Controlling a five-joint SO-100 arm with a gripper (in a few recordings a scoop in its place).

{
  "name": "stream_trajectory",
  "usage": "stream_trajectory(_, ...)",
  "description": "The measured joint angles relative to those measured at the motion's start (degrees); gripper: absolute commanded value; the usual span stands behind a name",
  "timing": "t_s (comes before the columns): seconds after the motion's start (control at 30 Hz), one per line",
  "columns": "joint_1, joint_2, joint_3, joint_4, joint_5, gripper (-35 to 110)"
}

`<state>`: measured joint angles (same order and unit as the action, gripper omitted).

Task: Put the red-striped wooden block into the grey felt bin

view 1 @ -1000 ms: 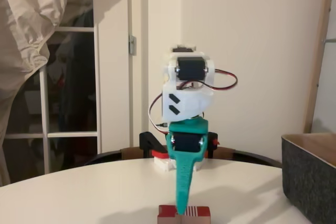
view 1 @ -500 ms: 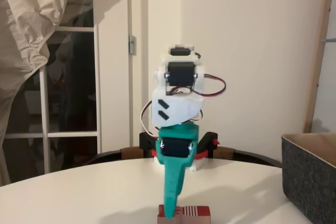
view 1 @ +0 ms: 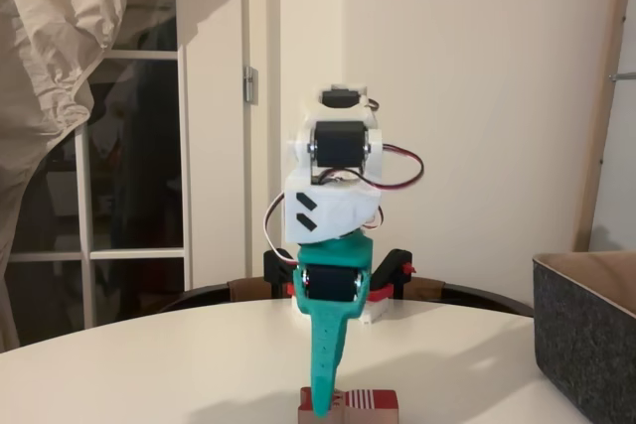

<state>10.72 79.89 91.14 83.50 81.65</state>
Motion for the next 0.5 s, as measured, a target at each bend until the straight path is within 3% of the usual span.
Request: stream_trajectory(0.5, 0.2, 10.3, 13.3, -2.8, -2.5, 40)
